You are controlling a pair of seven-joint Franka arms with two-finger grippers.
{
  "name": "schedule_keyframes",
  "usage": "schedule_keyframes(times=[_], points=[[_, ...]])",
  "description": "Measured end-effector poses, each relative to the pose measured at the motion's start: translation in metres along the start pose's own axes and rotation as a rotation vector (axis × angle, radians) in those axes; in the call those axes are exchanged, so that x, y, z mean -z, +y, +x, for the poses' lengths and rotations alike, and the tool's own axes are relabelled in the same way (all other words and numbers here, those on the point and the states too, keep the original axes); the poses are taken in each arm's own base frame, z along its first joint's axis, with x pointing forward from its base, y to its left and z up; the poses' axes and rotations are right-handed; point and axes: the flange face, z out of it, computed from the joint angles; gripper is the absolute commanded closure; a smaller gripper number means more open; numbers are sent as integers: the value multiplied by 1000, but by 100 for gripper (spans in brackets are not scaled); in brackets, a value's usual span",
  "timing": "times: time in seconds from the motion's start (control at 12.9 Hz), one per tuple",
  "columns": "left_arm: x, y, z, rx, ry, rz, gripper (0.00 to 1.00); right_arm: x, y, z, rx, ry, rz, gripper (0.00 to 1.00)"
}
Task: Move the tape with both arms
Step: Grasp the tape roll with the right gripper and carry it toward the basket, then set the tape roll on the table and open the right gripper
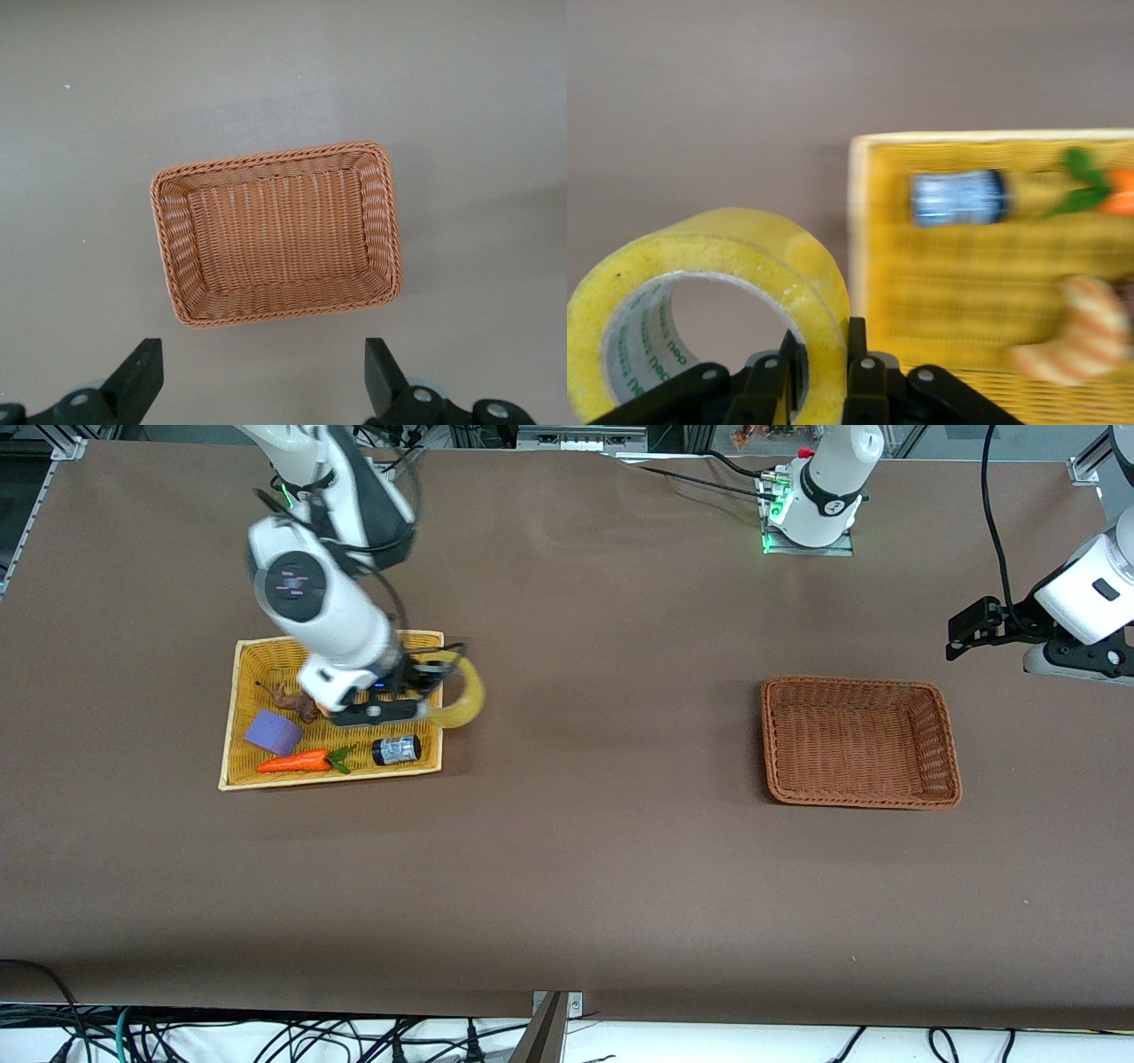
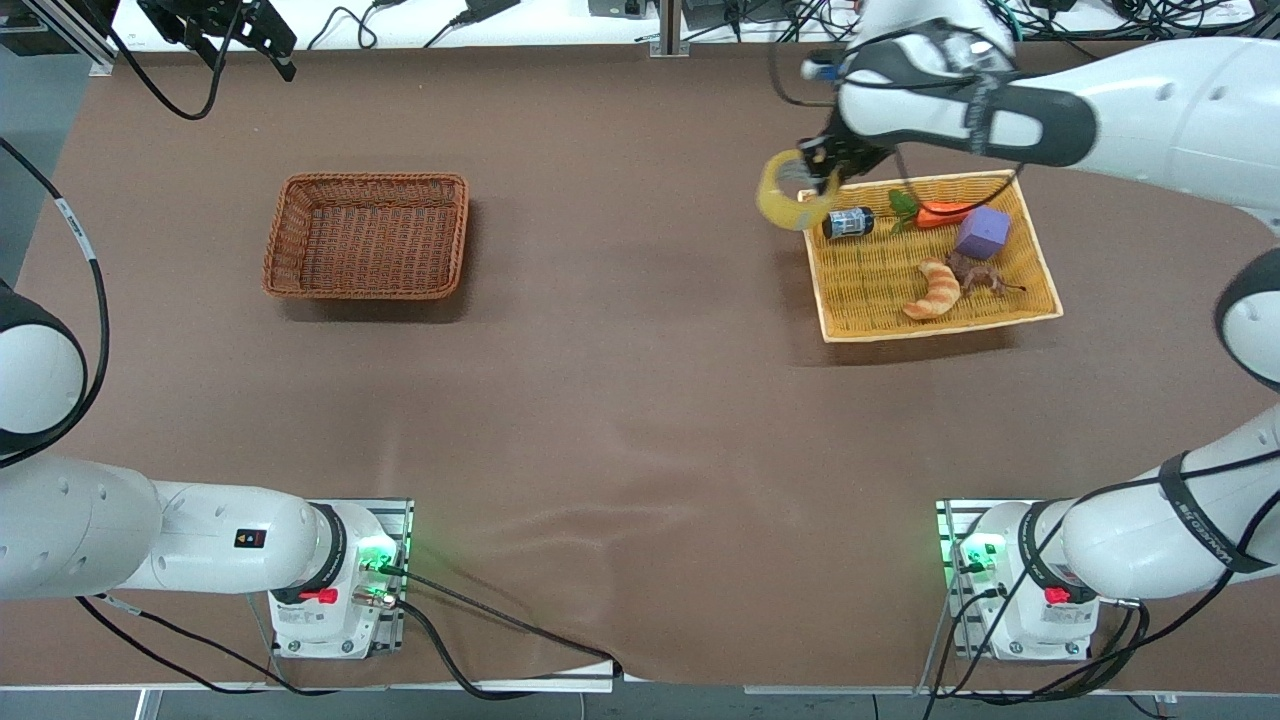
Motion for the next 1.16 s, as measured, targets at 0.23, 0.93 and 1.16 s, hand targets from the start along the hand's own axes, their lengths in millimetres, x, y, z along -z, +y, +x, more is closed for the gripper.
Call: schedule_keyframes(times=[0.23,0.93,1.16], points=[[0,0,0,0,0,0,0,-57,-108,5,-131,10,-23,100],[0,0,0,0,-1,0,0,-183,-255,-10,-386,124,42,0],[0,2,0,-3,-2,0,0,-163,-244,11,-415,155,48,0]])
